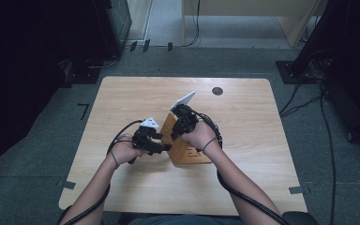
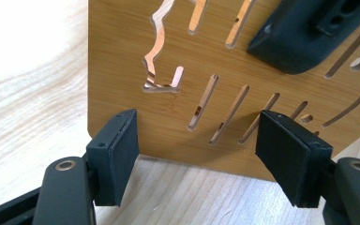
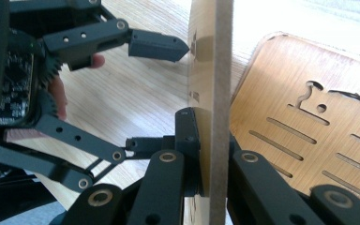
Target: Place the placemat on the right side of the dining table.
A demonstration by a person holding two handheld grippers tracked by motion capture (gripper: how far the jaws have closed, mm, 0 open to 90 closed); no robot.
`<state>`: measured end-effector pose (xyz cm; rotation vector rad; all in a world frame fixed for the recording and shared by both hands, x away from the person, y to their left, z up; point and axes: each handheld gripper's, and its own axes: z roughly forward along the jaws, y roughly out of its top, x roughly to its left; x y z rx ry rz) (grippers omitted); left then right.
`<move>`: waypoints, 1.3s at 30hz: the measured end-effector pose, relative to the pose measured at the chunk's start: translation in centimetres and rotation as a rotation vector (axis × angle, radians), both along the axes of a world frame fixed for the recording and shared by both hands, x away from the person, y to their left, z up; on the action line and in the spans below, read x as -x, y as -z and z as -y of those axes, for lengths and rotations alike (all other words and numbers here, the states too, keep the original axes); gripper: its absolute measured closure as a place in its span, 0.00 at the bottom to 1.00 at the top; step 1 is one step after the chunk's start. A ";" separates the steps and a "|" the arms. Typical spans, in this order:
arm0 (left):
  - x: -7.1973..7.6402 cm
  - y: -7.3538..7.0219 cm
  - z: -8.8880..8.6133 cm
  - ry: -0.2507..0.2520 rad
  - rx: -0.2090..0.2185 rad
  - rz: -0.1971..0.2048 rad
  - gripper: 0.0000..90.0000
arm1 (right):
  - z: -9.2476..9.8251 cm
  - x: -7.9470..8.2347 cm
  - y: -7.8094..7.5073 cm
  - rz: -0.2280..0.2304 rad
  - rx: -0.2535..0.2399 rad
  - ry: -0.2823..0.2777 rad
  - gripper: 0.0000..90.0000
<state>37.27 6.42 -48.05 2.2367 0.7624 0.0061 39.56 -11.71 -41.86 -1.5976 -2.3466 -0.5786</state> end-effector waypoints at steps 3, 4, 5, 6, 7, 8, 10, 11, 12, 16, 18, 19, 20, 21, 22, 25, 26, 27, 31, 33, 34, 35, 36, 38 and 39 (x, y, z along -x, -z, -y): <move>0.0 -0.3 -0.5 -0.002 0.021 0.000 0.32 | -0.5 0.1 -0.7 0.005 0.009 -0.002 0.97; 0.0 -0.4 -0.6 -0.005 0.028 0.000 0.32 | -0.6 0.1 -0.9 0.011 0.015 -0.010 0.97; 0.0 -0.4 -0.7 -0.007 0.031 0.000 0.31 | -0.8 0.0 -1.1 0.014 0.020 -0.016 0.97; 0.0 -0.5 -0.7 -0.009 0.031 0.005 0.31 | -0.9 0.0 -1.3 0.022 0.027 -0.021 0.97; 0.0 -0.5 -0.6 -0.011 0.032 0.010 0.32 | -0.9 0.0 -1.4 0.030 0.032 -0.030 0.97; 0.0 -0.5 -0.6 -0.016 0.028 0.015 0.32 | -0.9 0.0 -1.5 0.035 0.036 -0.037 0.97; -0.1 -0.6 -0.5 -0.029 0.033 0.020 0.33 | -0.7 0.1 -1.5 0.066 0.042 -0.053 0.97; -0.1 -0.6 -0.5 -0.029 0.033 0.020 0.33 | -0.6 0.1 -1.5 0.068 0.048 -0.049 0.97; -0.1 -0.6 -0.5 -0.033 0.039 0.022 0.33 | -0.4 0.0 -1.4 0.056 0.042 -0.043 0.97; -0.1 -0.7 -0.5 -0.039 0.049 0.019 0.33 | 0.5 -0.1 -1.9 0.081 0.050 -0.030 0.97; -0.1 -0.7 -0.4 -0.037 0.049 0.023 0.33 | 0.9 -0.1 -2.1 0.083 0.048 -0.027 0.97; -0.1 -0.6 -0.4 -0.034 0.046 0.023 0.33 | 1.1 -0.1 -2.1 0.086 0.048 -0.030 0.97; -0.1 -0.6 -0.4 -0.033 0.043 0.020 0.33 | 1.3 -0.1 -2.2 0.086 0.048 -0.022 0.97; -0.1 -0.5 -0.4 -0.032 0.040 0.019 0.33 | 1.6 -0.1 -2.3 0.092 0.050 -0.022 0.97; -0.1 -0.5 -0.4 -0.031 0.040 0.019 0.33 | 1.8 -0.1 -2.4 0.097 0.054 -0.017 0.97; -0.1 -0.5 -0.3 -0.032 0.039 0.019 0.33 | 2.5 -0.3 -2.7 0.114 0.050 0.002 0.97; -0.1 -0.5 -0.3 -0.033 0.039 0.019 0.33 | 2.6 -0.3 -2.8 0.118 0.051 0.009 0.97; -0.1 -0.5 -0.3 -0.035 0.041 0.017 0.33 | 2.8 -0.3 -2.9 0.126 0.048 0.010 0.97; -0.1 -0.6 -0.2 -0.036 0.043 0.016 0.33 | 3.4 -0.5 -3.1 0.134 0.038 0.020 0.97; 0.0 -0.6 0.0 -0.028 0.041 0.018 0.33 | 3.7 -0.5 -3.1 0.134 0.038 0.025 0.97; 0.0 -0.6 0.0 -0.026 0.041 0.019 0.33 | 3.9 -0.6 -3.1 0.138 0.033 0.028 0.97; 0.0 -0.6 0.1 -0.025 0.040 0.019 0.33 | 4.1 -0.6 -3.2 0.136 0.034 0.030 0.97; 0.0 -0.6 0.1 -0.026 0.039 0.020 0.33 | 4.3 -0.6 -3.3 0.142 0.031 0.036 0.97; 0.0 -0.5 0.1 -0.026 0.037 0.018 0.33 | 4.8 -0.7 -3.4 0.144 0.024 0.046 0.97; 0.0 -0.5 0.1 -0.028 0.036 0.016 0.33 | 5.0 -0.7 -3.5 0.146 0.023 0.048 0.97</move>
